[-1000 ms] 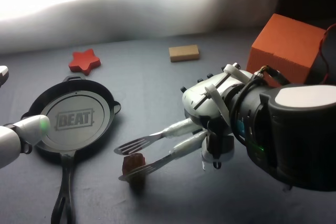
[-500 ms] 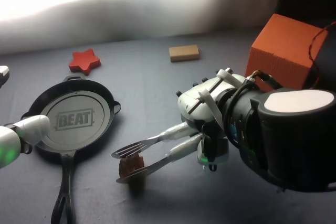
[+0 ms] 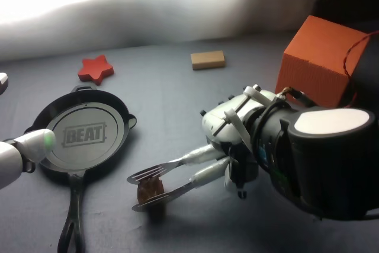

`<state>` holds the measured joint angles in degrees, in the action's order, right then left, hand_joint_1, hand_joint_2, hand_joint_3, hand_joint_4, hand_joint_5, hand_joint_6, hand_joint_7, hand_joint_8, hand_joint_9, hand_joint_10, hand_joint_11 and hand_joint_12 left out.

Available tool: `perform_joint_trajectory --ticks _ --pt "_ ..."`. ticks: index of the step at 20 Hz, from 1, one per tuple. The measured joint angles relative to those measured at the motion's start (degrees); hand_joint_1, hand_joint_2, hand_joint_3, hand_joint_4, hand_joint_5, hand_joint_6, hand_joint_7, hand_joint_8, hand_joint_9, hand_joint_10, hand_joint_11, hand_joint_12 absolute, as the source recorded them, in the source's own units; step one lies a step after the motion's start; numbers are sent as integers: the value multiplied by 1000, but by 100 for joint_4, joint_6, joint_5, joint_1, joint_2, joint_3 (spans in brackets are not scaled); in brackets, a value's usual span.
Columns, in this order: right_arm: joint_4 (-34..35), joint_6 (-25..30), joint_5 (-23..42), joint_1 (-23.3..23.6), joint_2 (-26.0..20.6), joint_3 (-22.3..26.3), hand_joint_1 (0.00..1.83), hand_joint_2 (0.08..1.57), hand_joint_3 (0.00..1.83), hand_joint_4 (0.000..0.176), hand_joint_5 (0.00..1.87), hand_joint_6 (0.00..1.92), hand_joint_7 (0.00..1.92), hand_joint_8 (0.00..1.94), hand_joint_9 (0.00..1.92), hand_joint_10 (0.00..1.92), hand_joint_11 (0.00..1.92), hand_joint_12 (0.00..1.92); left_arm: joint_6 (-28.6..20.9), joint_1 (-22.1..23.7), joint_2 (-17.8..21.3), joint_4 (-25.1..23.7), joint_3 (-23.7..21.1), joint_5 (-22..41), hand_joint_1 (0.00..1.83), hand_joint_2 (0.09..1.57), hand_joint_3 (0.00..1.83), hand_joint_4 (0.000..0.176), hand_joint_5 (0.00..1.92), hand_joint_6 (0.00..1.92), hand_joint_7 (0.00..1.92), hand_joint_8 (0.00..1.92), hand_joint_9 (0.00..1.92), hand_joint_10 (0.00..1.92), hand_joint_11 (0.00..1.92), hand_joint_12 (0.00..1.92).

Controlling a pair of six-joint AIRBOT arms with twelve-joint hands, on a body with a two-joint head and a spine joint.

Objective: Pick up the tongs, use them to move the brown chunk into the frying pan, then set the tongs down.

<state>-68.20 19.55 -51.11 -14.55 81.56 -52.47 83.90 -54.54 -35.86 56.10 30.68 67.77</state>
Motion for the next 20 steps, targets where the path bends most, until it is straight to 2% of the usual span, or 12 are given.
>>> perform_joint_trajectory --ticks 2,3,4,6,8,10,12,13,16,17,18,20 --pt "46 -9 -4 -4 -20 0 1099 1231 0 0 766 1305 1059 222 821 707 429 1544 -2 4 0 4 2 2 0 1197 0 6 65 4 111 7 112 6 0 456" --pt "39 -22 -2 -2 -31 0 1180 1179 0 0 847 1264 958 846 867 728 464 1549 -2 4 0 7 2 2 0 1199 1 5 62 2 99 1 102 1 0 440" --pt "35 -31 -2 -2 -31 0 1197 1168 0 0 867 1262 930 982 887 740 479 1545 -2 4 0 11 0 2 0 1202 2 4 71 3 107 3 112 3 0 456" --pt "37 -31 -2 -2 -37 0 1198 1171 0 0 850 1301 927 1025 917 826 520 1556 -2 4 0 15 0 2 0 1214 3 6 93 4 117 1 117 2 0 460" --pt "37 -31 4 -2 -66 0 1105 1201 4 0 827 1255 1107 626 982 864 631 1560 -2 4 0 15 2 2 0 1214 1 8 110 5 142 5 139 5 0 521" --pt "39 -44 4 -2 -79 0 1109 1187 0 0 862 1208 1210 573 1067 924 756 1589 -9 28 0 39 0 2 0 1216 1 9 98 2 138 1 134 2 0 498" --pt "42 -59 7 2 -90 0 1077 1210 9 0 820 1288 1307 665 1210 1053 938 1663 -4 28 0 35 0 13 0 1217 0 11 110 4 143 1 141 3 0 518" --pt "83 -85 0 15 -92 0 694 1371 36 0 1036 1165 1363 816 1288 1213 1063 1803 -2 28 0 37 0 13 0 1217 0 7 110 4 146 3 144 3 0 538" --pt "306 -164 -22 129 -140 0 613 1444 22 0 1188 1270 1477 1040 1411 1396 1258 1897 -4 28 0 42 0 17 0 1215 0 10 94 0 147 1 150 3 0 576" --pt "302 -179 -35 146 -162 2 566 1483 9 162 1352 1619 1562 1583 1585 1822 1574 1920 -4 28 0 35 0 24 0 1209 0 16 88 2 145 5 149 5 0 553" --pt "304 -179 -39 151 -175 0 630 1489 8 173 1386 1858 1600 1847 1686 1901 1715 1921 -4 28 0 42 0 35 0 1212 0 18 87 2 140 2 143 2 0 553" --pt "308 -190 -46 153 -214 4 829 1462 0 176 1389 1918 1688 1937 1791 1920 1831 1921 -4 28 0 44 0 52 0 1219 1 12 99 3 144 1 140 0 0 581"
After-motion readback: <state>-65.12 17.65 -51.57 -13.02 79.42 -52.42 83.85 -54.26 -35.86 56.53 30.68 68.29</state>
